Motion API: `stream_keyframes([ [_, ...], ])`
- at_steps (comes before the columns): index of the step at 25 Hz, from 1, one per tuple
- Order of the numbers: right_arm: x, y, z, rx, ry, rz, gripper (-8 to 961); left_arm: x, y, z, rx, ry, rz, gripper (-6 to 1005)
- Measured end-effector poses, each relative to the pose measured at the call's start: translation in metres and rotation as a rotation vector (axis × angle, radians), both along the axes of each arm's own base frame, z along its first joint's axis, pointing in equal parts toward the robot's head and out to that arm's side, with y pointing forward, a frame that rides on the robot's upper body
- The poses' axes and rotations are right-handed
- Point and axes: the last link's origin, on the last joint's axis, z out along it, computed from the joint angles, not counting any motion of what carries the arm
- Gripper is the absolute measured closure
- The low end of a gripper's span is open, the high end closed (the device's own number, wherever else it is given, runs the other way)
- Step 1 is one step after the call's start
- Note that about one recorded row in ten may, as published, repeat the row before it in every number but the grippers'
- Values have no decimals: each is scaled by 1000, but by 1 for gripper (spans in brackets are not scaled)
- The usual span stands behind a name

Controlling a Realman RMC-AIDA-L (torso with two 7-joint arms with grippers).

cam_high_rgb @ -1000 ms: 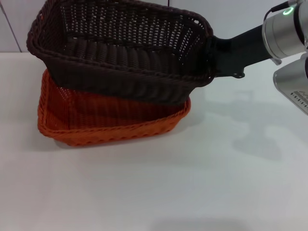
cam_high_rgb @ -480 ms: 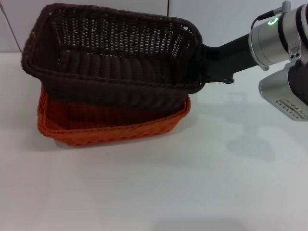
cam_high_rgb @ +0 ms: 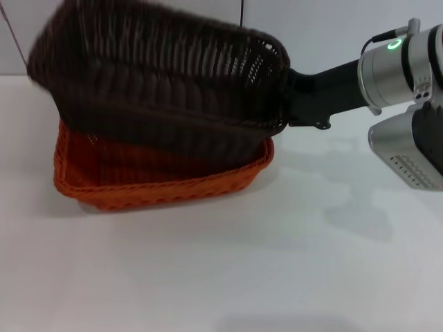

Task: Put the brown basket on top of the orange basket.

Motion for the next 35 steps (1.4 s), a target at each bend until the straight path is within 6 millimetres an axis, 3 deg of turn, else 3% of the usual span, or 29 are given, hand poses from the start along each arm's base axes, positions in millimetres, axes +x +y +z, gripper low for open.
stream_keyframes([
  [1,2,-1,-2,3,-1,-3,797,0,0,-1,-5,1,0,338],
  [6,7,-3,-8,18,6,-22,604,-2,-2,-2,-17,3,12,367],
  [13,2,-6,-6,33,31,-44,453,-3,-3,-2,-20,4,15,358],
  [19,9,-15,2,48,41,-71,342,-5,-3,-1,-26,8,21,328],
  [27,33,-42,24,87,102,-128,277,-5,-2,1,-21,10,22,292],
  [35,13,-58,71,316,502,-115,247,-3,2,2,-29,29,14,273],
])
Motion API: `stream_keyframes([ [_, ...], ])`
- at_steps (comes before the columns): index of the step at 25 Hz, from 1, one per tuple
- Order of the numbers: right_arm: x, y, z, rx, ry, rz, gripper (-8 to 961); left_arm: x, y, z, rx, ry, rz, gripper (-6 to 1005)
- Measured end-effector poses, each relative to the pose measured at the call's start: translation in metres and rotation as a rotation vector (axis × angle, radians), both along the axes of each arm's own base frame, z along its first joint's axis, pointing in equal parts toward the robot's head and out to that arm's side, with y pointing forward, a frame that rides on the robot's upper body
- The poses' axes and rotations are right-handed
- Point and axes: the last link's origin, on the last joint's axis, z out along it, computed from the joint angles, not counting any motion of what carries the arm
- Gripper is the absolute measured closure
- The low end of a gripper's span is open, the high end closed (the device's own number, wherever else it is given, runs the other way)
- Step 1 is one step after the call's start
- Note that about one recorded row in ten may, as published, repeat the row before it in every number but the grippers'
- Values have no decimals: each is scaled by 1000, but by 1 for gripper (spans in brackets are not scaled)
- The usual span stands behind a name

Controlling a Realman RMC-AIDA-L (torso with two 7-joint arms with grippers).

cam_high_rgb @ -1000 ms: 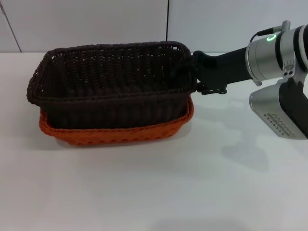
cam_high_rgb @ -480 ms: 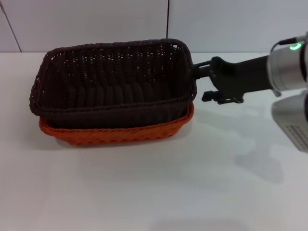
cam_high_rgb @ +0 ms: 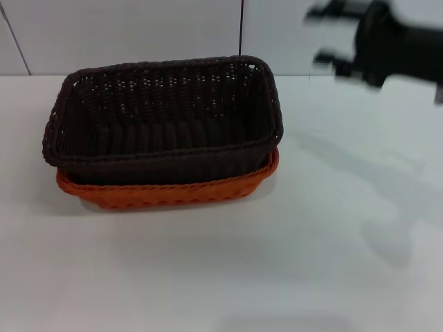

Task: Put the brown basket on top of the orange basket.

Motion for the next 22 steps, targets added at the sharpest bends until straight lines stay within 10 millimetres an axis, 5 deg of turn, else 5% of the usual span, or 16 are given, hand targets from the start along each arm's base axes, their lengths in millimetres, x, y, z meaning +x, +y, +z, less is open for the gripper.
stream_keyframes([
  [4,-3,-11,30,80,340,-54,232,3,2,0,-7,29,-5,263],
  [7,13,-19,49,70,651,-129,221,4,2,0,-7,45,-9,256],
  [16,136,-58,76,185,1619,-234,187,18,1,13,48,113,-118,235],
  [22,202,-105,59,329,1903,-205,165,15,-6,16,62,121,-112,217],
])
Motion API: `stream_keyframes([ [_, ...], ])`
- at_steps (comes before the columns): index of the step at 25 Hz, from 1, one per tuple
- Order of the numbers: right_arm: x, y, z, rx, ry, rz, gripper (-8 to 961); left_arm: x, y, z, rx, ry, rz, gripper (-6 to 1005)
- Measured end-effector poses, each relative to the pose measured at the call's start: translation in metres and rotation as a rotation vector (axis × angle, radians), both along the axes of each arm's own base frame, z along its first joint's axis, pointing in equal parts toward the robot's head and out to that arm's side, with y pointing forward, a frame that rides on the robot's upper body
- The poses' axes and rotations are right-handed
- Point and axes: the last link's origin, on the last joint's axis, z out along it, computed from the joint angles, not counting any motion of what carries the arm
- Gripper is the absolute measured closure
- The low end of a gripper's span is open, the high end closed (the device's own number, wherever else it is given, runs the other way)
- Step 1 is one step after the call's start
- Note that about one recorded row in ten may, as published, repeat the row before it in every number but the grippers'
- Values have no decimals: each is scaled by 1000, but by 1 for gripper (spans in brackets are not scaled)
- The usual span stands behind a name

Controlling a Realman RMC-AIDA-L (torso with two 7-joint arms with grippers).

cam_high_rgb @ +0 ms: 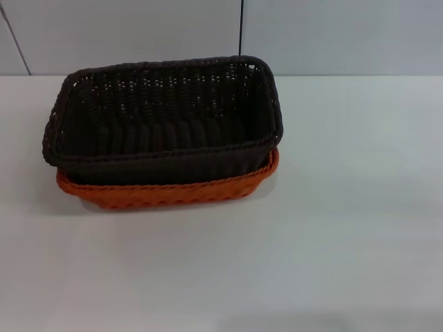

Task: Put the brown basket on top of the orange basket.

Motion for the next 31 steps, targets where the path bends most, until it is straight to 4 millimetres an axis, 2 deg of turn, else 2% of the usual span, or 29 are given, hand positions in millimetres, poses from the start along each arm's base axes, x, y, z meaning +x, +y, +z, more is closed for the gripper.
stream_keyframes([
  [3,19,-14,-13,7,33,-48,153,-2,-5,0,-3,8,8,211],
  [9,34,-25,-22,-32,96,-57,131,-4,-9,2,6,8,13,211],
  [17,29,-28,-32,-39,58,-33,131,-3,-8,0,14,2,18,211],
  [31,20,-20,-29,-11,38,17,131,-4,-5,-3,-2,-7,31,211],
])
